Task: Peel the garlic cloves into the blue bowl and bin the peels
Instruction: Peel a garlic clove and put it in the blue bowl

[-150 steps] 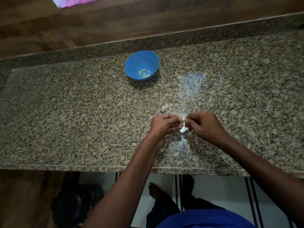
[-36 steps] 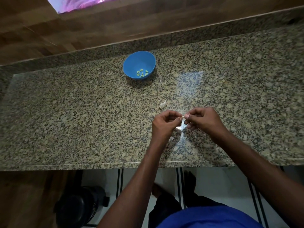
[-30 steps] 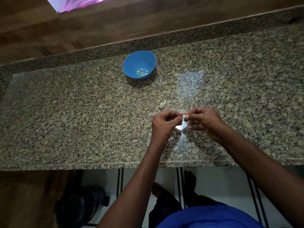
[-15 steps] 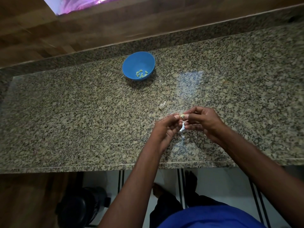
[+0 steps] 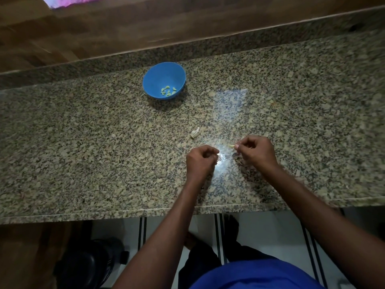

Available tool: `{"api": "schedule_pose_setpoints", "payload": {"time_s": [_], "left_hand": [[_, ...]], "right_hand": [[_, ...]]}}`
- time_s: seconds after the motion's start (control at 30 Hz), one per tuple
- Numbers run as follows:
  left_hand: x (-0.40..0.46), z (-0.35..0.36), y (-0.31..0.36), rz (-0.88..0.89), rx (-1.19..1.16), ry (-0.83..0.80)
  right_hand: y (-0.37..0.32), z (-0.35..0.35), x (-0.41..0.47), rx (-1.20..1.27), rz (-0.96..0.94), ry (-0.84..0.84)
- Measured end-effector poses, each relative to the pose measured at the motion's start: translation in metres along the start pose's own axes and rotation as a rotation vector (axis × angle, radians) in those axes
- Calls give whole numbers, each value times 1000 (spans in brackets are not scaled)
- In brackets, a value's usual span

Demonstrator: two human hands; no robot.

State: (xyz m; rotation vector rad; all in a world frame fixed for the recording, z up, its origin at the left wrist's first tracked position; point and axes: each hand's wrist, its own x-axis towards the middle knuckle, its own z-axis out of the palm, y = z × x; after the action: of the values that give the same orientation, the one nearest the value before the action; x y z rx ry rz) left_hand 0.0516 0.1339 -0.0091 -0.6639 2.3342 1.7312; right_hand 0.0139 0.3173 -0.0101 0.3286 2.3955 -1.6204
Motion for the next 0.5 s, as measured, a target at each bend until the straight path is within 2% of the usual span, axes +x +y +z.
{"api": "schedule_pose_setpoints", "payload": {"time_s": [0.13,0.2,0.37,0.5], "left_hand": [[3,0,-12,62,201,162],[3,-1,-17,114,247,187],[-4,13,-13,240,385,79],[-9,33,-4,282,380,-4]], "right_hand": [[-4,17,25,-230,-99,43],[-11,27,38,-293,-119,34],[-21,37,61,-433,-198,-6],[-18,19,60,-475,-224,-32]]}}
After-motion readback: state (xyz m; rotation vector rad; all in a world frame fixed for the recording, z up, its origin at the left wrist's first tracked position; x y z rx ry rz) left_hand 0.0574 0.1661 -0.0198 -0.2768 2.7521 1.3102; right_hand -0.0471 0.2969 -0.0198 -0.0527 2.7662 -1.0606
